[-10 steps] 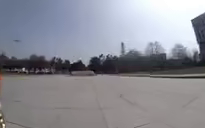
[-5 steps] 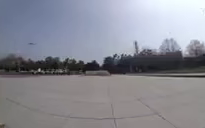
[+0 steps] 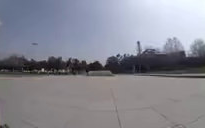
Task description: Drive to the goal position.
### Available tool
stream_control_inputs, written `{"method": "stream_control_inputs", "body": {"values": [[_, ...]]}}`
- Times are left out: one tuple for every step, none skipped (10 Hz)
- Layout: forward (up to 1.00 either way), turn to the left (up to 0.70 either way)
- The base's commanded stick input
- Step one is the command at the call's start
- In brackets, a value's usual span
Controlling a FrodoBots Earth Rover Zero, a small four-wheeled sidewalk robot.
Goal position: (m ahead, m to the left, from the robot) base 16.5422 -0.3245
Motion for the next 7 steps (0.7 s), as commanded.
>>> {"method": "stream_control_inputs", "body": {"values": [[1.0,0.0],[1.0,0.0],[1.0,0.0],[1.0,0.0],[1.0,0.0],[1.0,0.07],[1.0,0.25]]}}
